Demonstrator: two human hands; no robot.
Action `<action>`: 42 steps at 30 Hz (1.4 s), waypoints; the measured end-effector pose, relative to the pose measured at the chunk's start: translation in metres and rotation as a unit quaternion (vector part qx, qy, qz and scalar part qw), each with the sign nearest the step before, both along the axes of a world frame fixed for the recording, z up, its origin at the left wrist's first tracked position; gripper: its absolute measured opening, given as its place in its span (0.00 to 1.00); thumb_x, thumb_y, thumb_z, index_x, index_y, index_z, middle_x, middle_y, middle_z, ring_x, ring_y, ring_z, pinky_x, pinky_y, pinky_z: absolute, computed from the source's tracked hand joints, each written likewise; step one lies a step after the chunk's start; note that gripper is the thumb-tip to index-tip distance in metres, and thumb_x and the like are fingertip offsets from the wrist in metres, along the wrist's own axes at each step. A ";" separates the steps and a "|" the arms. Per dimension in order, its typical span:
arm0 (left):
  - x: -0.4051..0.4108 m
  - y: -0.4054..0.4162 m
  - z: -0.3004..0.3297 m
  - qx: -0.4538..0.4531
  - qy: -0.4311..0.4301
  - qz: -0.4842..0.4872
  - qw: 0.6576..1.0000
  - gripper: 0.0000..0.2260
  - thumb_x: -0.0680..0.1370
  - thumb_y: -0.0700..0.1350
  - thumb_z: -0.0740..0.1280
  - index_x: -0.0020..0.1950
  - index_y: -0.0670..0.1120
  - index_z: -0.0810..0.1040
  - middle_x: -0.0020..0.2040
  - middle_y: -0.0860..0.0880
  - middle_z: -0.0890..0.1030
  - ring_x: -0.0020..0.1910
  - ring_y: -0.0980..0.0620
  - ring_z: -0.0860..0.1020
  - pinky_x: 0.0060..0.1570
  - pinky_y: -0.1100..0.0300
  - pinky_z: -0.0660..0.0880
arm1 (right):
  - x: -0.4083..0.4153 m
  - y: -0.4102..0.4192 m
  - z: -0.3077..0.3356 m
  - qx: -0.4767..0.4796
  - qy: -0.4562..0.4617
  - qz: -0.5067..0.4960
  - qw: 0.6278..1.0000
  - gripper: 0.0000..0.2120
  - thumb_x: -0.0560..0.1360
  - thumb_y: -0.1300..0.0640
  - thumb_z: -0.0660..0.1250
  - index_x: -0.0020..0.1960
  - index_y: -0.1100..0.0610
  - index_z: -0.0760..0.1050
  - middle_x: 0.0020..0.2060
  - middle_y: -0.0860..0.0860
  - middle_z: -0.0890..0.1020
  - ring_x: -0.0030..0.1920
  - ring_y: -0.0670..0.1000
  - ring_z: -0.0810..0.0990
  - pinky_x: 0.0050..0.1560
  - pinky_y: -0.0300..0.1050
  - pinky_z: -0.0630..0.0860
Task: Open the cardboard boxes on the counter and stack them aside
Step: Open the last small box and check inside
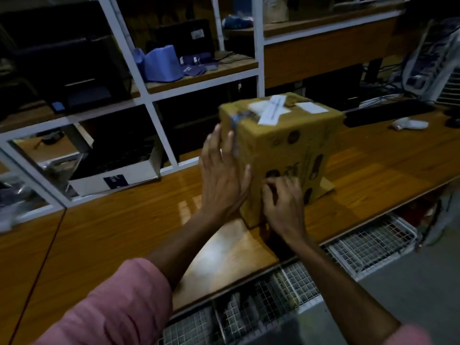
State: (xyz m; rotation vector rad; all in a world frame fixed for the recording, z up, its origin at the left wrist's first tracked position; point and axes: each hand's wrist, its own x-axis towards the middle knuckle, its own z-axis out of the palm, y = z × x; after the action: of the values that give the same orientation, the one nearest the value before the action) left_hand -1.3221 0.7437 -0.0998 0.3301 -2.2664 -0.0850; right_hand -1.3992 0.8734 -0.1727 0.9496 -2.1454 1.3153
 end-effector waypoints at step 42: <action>0.231 -0.147 -0.005 0.311 0.035 0.351 0.883 0.24 0.81 0.55 0.59 0.75 0.46 0.66 0.64 0.37 0.77 0.63 0.35 0.74 0.61 0.43 0.69 | 0.078 -0.156 0.054 0.203 -0.077 0.255 0.942 0.39 0.72 0.27 0.54 0.77 0.47 0.64 0.77 0.48 0.58 0.73 0.60 0.62 0.66 0.54 0.64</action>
State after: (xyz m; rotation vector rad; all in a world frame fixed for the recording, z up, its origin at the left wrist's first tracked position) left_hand -1.0913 0.5963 -0.1046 1.4357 -1.8607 -0.4363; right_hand -1.3210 0.7171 -0.1183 1.7118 -2.4460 1.2093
